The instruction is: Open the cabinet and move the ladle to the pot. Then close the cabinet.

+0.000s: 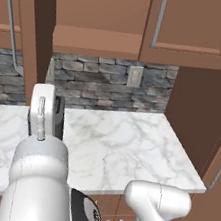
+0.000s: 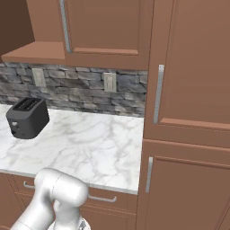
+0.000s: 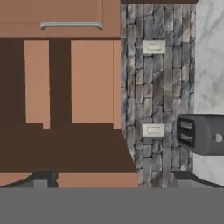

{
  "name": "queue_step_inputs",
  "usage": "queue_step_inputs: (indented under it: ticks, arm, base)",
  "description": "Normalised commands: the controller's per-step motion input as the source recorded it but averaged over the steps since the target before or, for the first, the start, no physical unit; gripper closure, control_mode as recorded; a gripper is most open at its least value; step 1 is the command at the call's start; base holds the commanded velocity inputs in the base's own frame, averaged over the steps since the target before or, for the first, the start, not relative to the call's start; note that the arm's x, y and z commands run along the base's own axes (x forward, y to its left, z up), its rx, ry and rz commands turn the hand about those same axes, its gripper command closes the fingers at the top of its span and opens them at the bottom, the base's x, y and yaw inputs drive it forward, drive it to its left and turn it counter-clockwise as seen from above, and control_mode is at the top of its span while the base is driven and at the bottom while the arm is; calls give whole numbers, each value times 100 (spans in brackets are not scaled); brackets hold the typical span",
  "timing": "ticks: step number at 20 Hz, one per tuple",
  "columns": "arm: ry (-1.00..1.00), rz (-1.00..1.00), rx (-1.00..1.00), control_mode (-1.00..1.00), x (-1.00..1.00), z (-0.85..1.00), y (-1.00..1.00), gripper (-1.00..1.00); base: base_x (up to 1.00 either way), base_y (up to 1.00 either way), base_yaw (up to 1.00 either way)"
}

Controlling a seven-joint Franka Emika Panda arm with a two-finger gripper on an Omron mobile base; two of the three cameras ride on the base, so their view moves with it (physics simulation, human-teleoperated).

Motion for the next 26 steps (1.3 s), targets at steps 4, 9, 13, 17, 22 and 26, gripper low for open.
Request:
queue_step_inputs:
  ticks: [4,9,13,17,22,26]
  arm:
    - [-17,-16,-16,-100,19,0,51,-100]
    - [-20,-13,-15,-100,19,0,38,-100]
    - [-14,-8,-3,-100,34,0,34,-100]
    - [-8,-5,0,-100,33,0,20,-100]
    - [0,-3,1,-100,22,-10,21,-100]
    - [-1,-3,9,-100,0,-21,39,-100]
  base:
    - [0,0,0]
    - [0,0,0]
    - [0,0,0]
    - [0,0,0]
    - [0,0,0]
    - [0,0,0]
